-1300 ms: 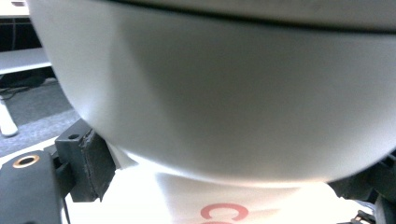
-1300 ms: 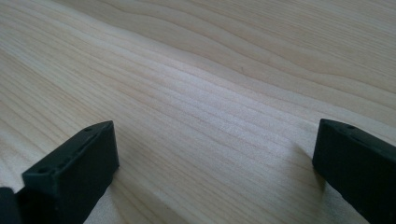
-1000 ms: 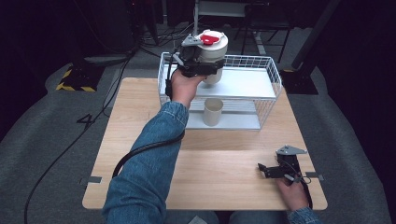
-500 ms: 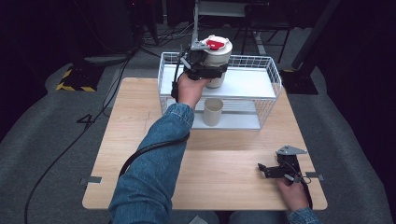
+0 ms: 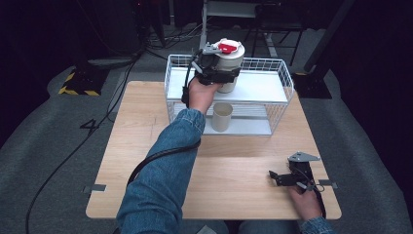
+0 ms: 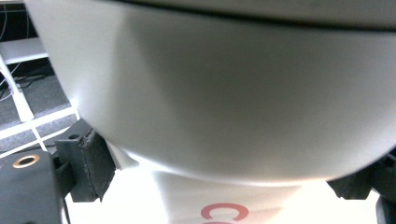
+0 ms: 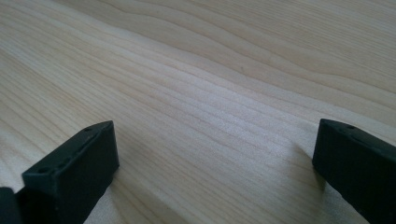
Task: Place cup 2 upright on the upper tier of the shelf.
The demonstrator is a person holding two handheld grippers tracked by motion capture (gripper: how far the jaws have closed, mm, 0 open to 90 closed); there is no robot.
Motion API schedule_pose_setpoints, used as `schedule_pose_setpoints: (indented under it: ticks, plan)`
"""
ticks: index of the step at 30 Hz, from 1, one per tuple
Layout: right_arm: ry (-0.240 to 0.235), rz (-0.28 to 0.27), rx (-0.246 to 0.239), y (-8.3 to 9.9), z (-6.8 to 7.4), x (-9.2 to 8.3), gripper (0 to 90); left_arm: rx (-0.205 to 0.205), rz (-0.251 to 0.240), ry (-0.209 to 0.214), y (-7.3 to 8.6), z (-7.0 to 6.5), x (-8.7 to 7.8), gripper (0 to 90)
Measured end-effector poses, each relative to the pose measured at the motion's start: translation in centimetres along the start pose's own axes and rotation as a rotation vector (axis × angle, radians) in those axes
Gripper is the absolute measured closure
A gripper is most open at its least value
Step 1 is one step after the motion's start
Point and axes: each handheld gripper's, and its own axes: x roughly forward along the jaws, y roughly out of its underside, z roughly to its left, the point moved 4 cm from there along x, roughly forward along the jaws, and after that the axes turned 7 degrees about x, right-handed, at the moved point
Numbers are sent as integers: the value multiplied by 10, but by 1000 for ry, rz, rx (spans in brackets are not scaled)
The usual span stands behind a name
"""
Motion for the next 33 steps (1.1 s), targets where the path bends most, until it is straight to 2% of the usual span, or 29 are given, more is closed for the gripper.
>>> schedule_pose_setpoints:
  ticks: [7, 11, 13, 26, 31, 33]
  plan:
    - [0, -1, 1, 0, 0, 0, 3, 2, 4, 1, 3, -1, 3, 132]
    - [0, -2, 0, 0, 0, 0, 3, 16, 5, 1, 3, -2, 4, 131]
    - [0, -1, 1, 0, 0, 0, 3, 39, 6, 0, 3, -3, 4, 131]
    - [0, -1, 1, 0, 0, 0, 3, 28, 20, -2, 2, -3, 4, 129]
    - [0, -1, 0, 0, 0, 0, 3, 21, 23, 25, 2, 0, 5, 119]
    - [0, -1, 0, 0, 0, 0, 3, 19, 21, 19, 1, 0, 4, 67]
